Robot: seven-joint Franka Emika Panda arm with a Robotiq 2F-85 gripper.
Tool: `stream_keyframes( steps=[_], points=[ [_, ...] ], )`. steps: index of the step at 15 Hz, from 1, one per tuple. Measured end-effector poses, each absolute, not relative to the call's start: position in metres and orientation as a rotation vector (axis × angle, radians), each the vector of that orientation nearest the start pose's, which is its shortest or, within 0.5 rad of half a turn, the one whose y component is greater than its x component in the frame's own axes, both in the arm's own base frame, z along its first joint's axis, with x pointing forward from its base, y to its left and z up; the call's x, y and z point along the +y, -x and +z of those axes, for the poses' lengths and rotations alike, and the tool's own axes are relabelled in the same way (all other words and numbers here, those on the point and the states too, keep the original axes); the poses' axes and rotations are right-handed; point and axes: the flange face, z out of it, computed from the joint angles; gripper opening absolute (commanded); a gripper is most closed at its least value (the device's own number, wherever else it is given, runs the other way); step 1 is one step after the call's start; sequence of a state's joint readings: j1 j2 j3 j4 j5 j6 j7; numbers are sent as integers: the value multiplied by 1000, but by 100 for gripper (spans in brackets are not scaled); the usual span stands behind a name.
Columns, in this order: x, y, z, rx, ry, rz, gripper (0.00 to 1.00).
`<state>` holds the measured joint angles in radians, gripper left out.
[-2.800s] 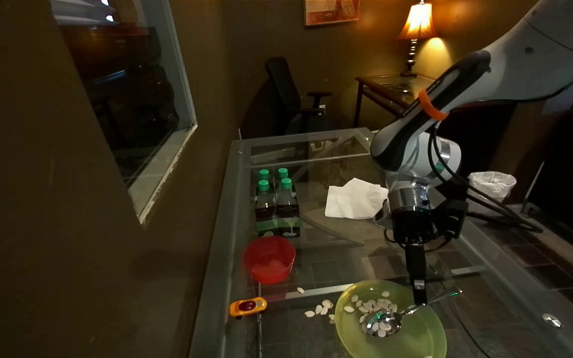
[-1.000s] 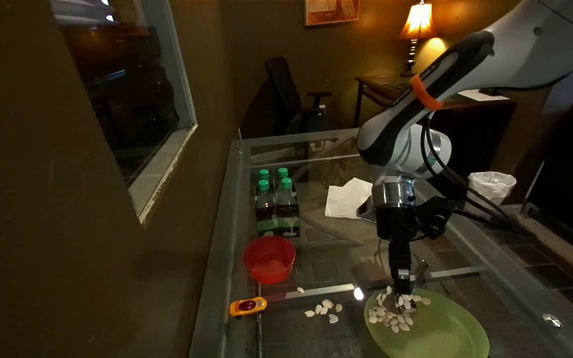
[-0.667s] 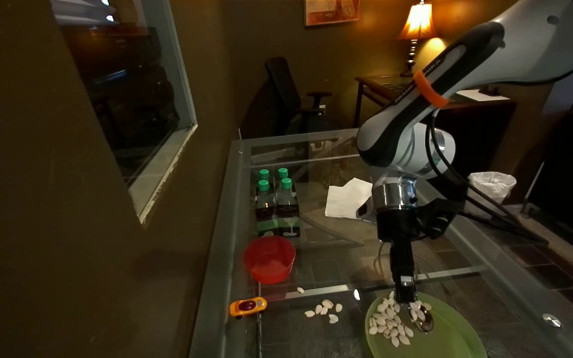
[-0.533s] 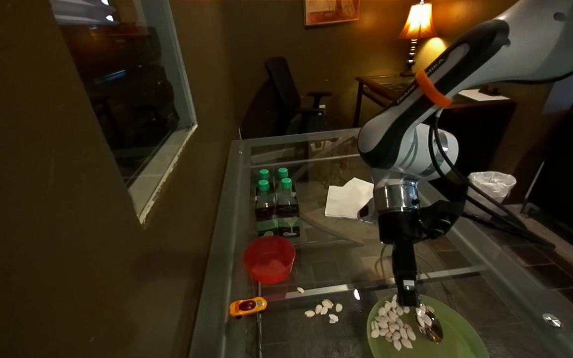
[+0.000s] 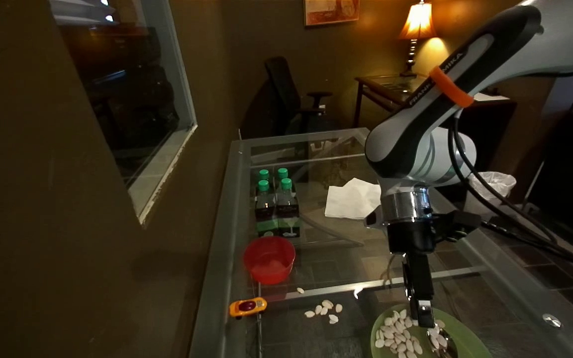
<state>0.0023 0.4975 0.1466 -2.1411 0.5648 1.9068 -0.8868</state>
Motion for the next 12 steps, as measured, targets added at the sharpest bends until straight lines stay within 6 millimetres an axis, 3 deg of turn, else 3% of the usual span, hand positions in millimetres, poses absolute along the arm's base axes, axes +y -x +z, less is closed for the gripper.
stream_keyframes(
  steps=[6,12],
  points=[
    [130,-449,174,-843,2291,550,100],
    [123,-434,220,-1176,2406,578,100]
  ],
)
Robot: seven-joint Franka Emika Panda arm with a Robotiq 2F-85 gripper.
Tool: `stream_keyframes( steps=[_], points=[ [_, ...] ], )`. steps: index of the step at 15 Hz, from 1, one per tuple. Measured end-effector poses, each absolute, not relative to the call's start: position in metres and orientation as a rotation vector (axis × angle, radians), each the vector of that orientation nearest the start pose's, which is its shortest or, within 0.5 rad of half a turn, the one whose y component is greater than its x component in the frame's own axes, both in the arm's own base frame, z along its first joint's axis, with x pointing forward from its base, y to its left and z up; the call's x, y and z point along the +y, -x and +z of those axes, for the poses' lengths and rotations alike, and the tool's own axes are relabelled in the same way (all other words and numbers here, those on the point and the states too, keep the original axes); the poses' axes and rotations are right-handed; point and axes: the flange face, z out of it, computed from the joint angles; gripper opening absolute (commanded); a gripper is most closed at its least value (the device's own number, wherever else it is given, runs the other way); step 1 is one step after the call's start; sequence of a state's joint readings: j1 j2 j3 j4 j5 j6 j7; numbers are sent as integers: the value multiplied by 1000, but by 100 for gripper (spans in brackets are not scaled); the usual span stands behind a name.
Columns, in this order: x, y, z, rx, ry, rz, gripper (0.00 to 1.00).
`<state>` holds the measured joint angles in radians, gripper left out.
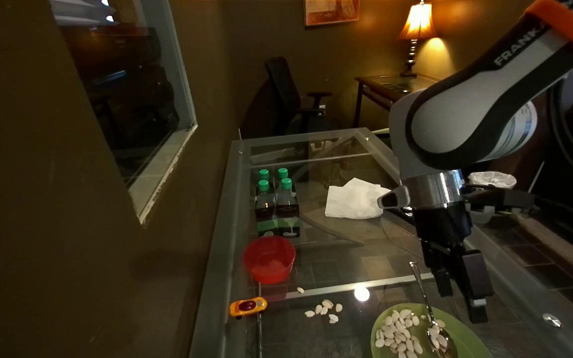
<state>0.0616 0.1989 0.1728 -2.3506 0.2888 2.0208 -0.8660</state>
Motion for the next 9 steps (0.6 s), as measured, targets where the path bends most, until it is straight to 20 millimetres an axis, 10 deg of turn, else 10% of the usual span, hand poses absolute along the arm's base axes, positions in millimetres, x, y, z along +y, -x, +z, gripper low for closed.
stream_keyframes(
  steps=[9],
  points=[
    [113,-376,263,-1703,2337,612,100]
  ],
)
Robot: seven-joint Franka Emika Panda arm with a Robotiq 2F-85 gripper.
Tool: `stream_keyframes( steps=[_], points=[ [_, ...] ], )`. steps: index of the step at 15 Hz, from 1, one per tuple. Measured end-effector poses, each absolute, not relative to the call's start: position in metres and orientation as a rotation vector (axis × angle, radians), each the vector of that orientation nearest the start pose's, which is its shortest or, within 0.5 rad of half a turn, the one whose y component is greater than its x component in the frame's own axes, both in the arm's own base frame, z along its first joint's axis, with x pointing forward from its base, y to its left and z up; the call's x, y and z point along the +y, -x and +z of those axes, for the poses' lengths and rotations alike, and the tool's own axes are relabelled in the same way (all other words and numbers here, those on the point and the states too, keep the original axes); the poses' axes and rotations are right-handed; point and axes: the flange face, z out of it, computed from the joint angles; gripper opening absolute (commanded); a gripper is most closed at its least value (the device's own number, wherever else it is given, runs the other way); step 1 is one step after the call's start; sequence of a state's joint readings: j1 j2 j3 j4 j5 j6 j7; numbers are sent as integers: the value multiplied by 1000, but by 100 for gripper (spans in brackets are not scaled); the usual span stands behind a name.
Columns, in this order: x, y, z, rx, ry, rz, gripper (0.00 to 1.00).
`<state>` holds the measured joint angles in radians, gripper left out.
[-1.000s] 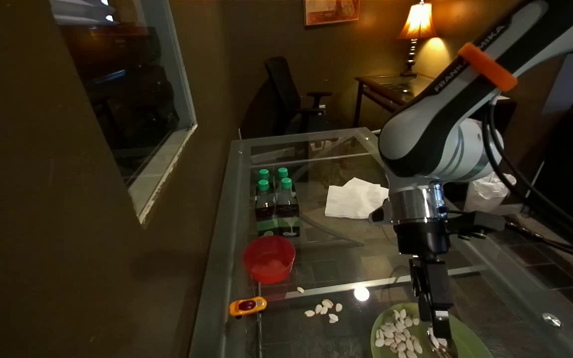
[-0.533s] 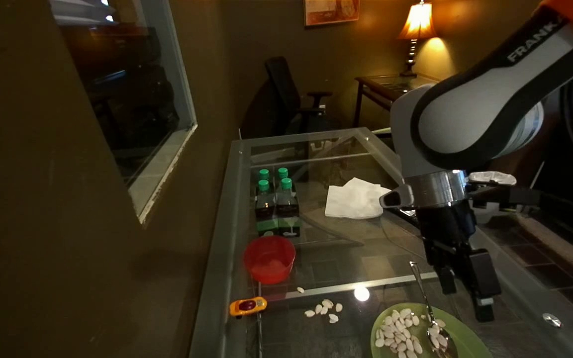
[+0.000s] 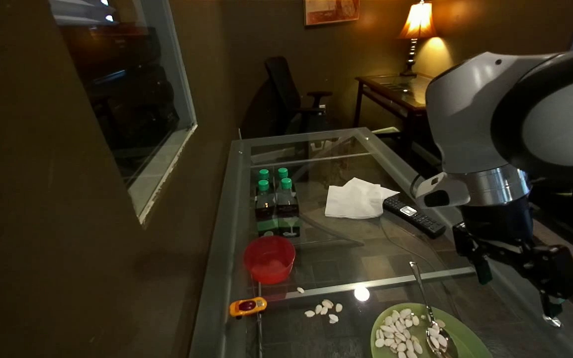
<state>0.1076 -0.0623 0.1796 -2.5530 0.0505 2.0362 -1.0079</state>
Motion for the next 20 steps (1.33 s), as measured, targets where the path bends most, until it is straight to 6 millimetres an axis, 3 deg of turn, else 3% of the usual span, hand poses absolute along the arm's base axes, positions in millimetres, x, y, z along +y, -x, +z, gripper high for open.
stream_keyframes(
  steps=[8,12,16,20],
  points=[
    [107,-367,271,-1746,2332,589,100],
    [103,-384,281,-1855,2372,388,100],
    [79,-386,292,-2028,2326,153,100],
    [49,-383,300,-2231,2176,-8,100]
  ],
)
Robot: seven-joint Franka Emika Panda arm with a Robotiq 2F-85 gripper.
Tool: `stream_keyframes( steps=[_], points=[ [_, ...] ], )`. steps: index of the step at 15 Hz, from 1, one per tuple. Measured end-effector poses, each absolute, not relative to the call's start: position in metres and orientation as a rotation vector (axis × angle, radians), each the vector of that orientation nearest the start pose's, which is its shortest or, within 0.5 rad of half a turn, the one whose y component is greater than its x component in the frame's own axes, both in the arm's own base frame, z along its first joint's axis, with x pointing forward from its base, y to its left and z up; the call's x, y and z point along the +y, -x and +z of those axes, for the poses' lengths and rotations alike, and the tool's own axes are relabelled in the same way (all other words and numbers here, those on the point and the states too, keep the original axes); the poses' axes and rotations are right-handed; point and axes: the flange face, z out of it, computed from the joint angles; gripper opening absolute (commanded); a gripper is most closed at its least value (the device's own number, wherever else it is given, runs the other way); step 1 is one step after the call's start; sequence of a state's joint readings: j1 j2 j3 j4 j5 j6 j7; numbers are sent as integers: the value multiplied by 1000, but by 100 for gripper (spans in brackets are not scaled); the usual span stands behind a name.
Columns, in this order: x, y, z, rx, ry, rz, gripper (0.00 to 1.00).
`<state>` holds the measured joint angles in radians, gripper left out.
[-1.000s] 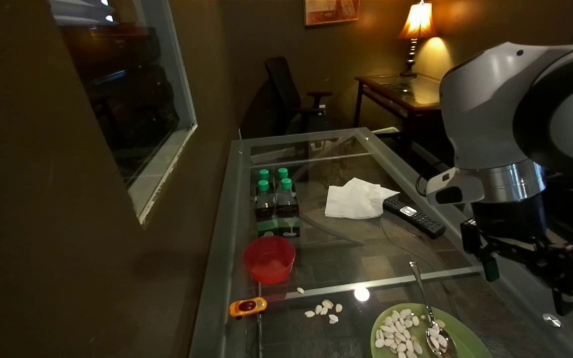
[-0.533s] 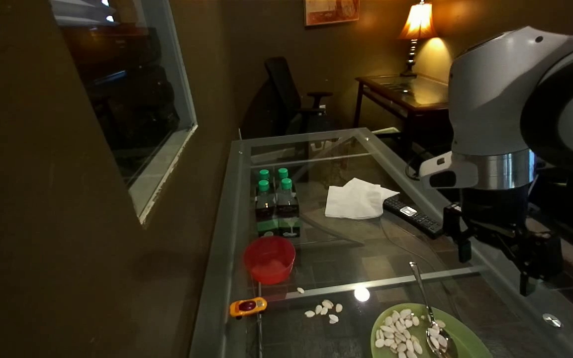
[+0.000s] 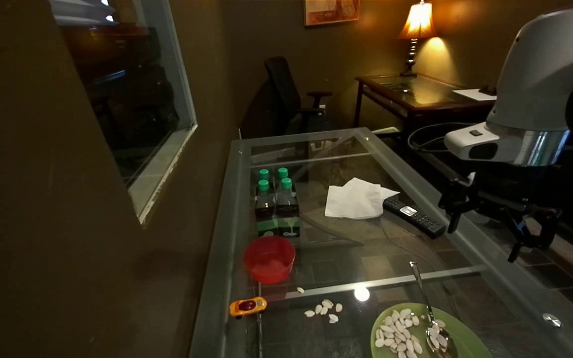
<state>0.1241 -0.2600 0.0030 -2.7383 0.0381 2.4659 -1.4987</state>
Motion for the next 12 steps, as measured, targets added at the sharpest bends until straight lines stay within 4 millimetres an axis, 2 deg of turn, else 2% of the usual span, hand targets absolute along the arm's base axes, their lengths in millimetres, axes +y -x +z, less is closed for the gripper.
stream_keyframes(
  steps=[3,5,9,12],
  points=[
    [37,-387,315,2405,-2054,109,100],
    [41,-389,327,2501,-1952,192,100],
    [77,-394,343,2704,-1745,333,100],
    [108,-396,338,2851,-1588,443,100]
  ],
)
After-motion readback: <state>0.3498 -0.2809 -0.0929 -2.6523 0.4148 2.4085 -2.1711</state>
